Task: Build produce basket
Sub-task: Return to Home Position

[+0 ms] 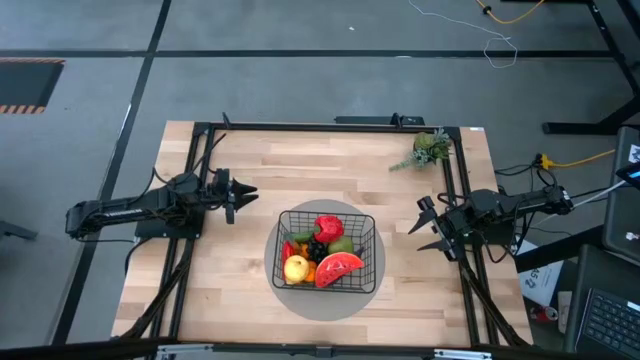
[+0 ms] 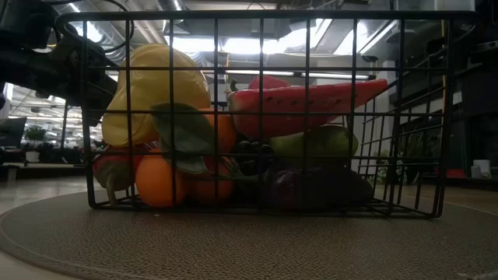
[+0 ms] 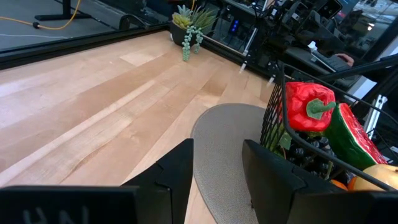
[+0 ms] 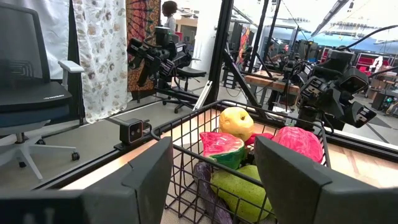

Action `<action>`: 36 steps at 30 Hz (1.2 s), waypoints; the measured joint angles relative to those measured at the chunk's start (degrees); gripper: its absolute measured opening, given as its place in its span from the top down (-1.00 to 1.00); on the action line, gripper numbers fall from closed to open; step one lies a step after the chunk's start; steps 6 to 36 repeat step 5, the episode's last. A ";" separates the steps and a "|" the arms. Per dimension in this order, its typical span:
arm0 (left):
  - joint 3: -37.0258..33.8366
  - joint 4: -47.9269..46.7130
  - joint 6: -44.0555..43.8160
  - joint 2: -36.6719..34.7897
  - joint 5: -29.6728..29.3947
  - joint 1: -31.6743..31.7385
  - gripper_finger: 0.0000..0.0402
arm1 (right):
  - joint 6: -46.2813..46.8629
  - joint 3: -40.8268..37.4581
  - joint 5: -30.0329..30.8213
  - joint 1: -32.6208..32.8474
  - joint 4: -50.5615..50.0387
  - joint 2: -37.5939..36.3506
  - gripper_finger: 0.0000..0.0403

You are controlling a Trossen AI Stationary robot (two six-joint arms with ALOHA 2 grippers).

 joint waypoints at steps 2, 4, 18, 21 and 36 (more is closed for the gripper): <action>0.00 0.00 0.00 -0.01 0.02 -0.02 0.34 | -0.01 0.00 0.00 -0.01 -0.01 0.01 -0.13; 0.00 0.00 0.00 0.00 0.00 0.00 0.34 | 0.00 0.00 0.00 0.00 -0.01 0.01 -0.13; 0.00 0.00 0.00 -0.01 0.01 -0.01 0.34 | -0.01 0.00 0.00 0.00 -0.01 -0.01 -0.13; 0.00 0.00 0.00 -0.01 0.01 -0.01 0.34 | -0.01 0.00 0.00 0.00 -0.01 -0.01 -0.13; 0.00 0.00 0.00 -0.01 0.01 -0.01 0.34 | -0.01 0.00 0.00 0.00 -0.01 -0.01 -0.13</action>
